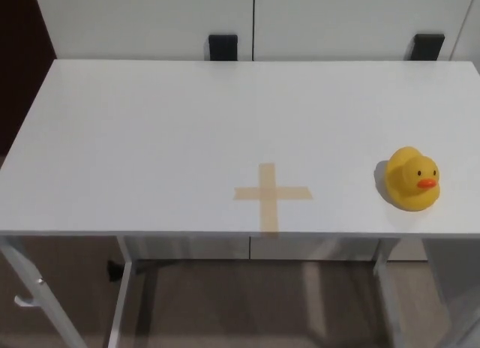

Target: The robot uses its right hand to push the yellow duck toy to the center of the white desk.

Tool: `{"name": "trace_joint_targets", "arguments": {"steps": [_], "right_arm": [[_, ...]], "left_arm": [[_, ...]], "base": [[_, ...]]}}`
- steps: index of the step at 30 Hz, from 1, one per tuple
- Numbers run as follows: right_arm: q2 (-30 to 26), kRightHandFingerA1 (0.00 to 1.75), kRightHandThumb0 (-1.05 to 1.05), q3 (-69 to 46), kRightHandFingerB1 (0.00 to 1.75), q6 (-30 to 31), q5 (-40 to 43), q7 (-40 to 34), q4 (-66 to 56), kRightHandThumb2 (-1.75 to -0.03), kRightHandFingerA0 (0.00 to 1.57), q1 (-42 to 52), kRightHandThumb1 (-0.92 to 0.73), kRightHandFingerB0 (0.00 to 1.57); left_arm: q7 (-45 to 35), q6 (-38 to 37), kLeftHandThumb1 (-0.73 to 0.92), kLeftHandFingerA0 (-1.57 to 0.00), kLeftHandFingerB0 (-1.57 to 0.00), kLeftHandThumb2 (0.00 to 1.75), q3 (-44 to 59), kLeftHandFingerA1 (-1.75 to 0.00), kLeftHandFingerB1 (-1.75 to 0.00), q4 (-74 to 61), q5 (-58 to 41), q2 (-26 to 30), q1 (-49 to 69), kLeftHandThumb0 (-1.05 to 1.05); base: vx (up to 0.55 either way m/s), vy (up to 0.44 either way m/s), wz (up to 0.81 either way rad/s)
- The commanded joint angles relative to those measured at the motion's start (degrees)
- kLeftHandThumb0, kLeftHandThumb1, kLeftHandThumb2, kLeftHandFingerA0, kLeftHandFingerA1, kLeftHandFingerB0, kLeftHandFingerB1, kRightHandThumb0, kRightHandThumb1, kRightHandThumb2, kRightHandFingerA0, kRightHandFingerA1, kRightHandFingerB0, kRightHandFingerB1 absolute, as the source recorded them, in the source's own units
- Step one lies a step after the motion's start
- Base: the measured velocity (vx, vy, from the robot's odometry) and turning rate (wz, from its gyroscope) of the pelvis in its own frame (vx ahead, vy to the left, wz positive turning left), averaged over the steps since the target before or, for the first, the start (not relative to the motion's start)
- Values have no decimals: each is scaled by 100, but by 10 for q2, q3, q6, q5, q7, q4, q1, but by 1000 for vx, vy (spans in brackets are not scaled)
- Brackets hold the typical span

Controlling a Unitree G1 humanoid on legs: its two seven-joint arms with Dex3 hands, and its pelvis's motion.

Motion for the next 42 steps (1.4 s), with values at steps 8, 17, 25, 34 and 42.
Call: {"name": "trace_joint_targets", "arguments": {"steps": [8,17,25,34,42], "right_arm": [[-14,53,6,-57,45,-57,66,21,-11,-73,71,4,-62,48],[-36,40,-99,-200,36,-64,168,62,-38,-105,10,-43,-63,0],[-75,25,-79,-287,5,-22,238,129,-183,-84,0,-58,-58,0],[-84,56,-90,-301,28,21,253,131,-338,-62,3,-86,-75,0],[-104,101,-105,-265,78,49,235,146,-403,-65,6,-135,-79,0]], "left_arm": [[0,28,63,-78,-70,75,71,-76,-64,-21,-79,-14,-8,-5],[8,38,62,-75,-69,82,184,-78,-65,-113,-152,-55,-32,-7],[0,54,64,-76,-68,80,198,-71,-61,-114,-156,-48,-70,-3],[-15,49,63,-78,-68,84,198,-72,-61,-116,-168,-54,-98,-2],[-13,60,60,-77,-68,89,184,-74,-63,-150,-168,-66,-85,2]], "base": [[0,0,0],[0,0,0],[0,0,0],[0,0,0],[0,0,0]]}}
